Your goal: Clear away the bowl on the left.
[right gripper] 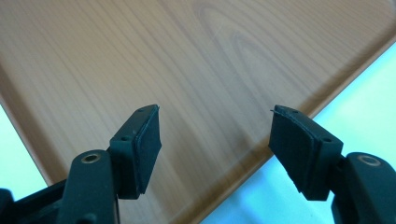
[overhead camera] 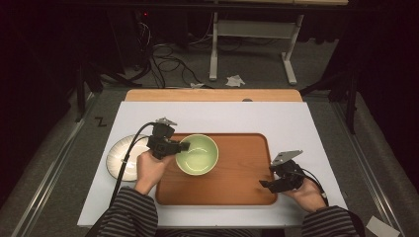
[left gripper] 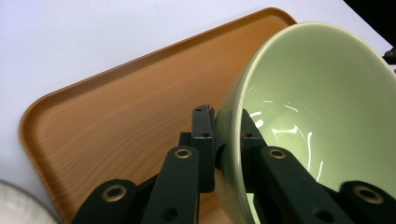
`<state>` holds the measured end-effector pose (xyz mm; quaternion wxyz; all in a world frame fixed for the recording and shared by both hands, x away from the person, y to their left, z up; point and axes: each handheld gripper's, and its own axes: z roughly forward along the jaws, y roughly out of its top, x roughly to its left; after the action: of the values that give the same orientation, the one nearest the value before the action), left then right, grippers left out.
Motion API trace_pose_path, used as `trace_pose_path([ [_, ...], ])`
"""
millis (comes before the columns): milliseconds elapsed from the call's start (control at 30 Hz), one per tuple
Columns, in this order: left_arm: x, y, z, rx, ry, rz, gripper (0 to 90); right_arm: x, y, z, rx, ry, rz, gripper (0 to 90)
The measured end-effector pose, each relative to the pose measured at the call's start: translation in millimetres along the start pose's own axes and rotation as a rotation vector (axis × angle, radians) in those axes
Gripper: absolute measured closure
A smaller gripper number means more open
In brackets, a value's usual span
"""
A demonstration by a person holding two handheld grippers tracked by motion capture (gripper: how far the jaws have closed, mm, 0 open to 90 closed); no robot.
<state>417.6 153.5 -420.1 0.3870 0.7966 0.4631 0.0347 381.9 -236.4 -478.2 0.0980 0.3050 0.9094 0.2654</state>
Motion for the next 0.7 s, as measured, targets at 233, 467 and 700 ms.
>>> trace_pose_path([
  [233, -5.9, 8.0, 11.3, 0.007, -0.029, 0.009, 82.9, -0.3, 0.0, 0.2, 0.001, 0.002, 0.000, 35.5],
  [467, -11.5, 13.7, 21.8, 0.030, -0.006, 0.032, 82.8, -0.6, -0.3, -0.7, -0.003, 0.000, -0.010, 35.5],
  [700, -9.5, 19.3, 36.0, 0.045, -0.022, 0.014, 82.8, -0.4, -0.1, -0.9, -0.001, -0.001, -0.001, 35.5],
])
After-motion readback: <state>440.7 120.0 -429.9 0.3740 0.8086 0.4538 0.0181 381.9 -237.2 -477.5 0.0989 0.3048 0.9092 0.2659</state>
